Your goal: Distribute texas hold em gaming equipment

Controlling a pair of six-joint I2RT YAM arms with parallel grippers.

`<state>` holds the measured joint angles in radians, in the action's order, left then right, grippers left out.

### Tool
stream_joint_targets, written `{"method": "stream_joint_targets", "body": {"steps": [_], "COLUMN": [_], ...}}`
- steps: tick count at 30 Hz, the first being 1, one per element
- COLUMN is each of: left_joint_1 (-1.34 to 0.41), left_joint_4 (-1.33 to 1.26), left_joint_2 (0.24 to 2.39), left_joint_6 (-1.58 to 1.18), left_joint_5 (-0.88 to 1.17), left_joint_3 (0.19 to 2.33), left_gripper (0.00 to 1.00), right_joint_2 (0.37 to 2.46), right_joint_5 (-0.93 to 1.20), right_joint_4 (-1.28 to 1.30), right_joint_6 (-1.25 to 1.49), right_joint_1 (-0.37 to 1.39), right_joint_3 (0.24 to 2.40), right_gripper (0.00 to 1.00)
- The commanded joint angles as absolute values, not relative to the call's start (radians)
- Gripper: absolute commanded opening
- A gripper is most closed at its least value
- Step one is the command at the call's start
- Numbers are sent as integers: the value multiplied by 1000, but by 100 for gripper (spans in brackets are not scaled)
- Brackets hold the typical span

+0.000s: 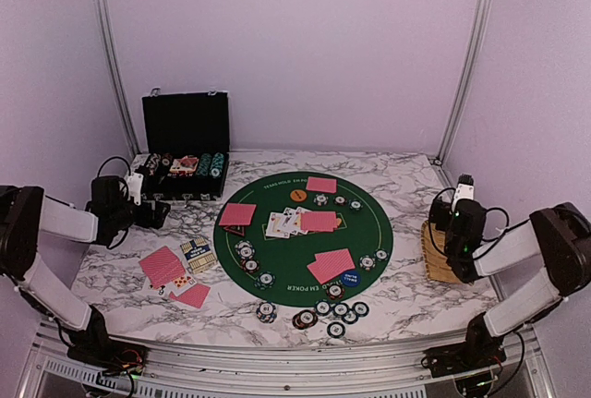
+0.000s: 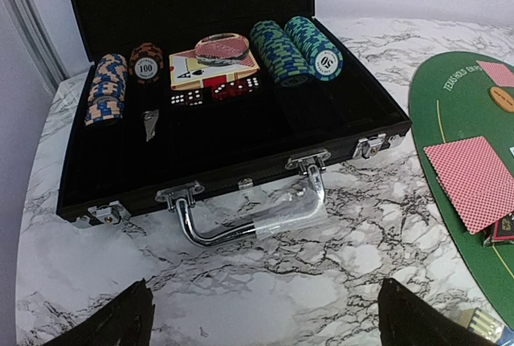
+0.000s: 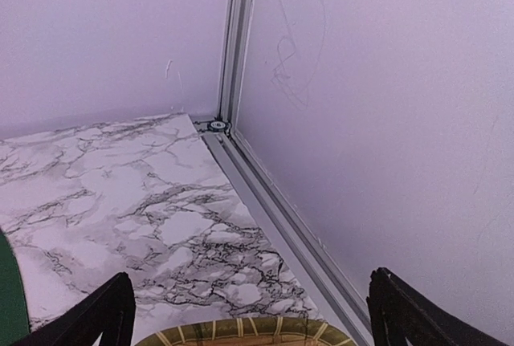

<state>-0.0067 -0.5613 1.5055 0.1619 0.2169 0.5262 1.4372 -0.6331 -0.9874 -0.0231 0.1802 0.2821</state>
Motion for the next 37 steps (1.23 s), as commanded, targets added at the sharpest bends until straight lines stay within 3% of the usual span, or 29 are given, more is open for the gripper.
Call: {"method": "stream_joint_targets", "body": {"steps": [1,9,15,18,37], "left_joint_1": [-7,23,23,24,23], "left_joint_4": [-841,-993,-1080,-1289,-1226], "left_joint_2": [1525,1497,1495,1545,1530], "left_joint_6": [100,55,19,-30,-29], "left_joint_5": [238,142,56,-42,-49], "left_joint_3": [468,374,327,247,264], "left_gripper": [99,99,99,99,99], "right_joint_2": [1516,1629,1601,1603,1603], "right_joint_5": [-576,-250,-223,-201,-200], "right_joint_4": [-1368,-1611,-1360,-1361,-1367], "right_joint_6": [-96,-177,-90,-78,-83], "right_joint_1": [160,129,65,46,47], "right_joint_3": [211,138,236,244,241], "right_gripper": [99,99,99,99,99]}}
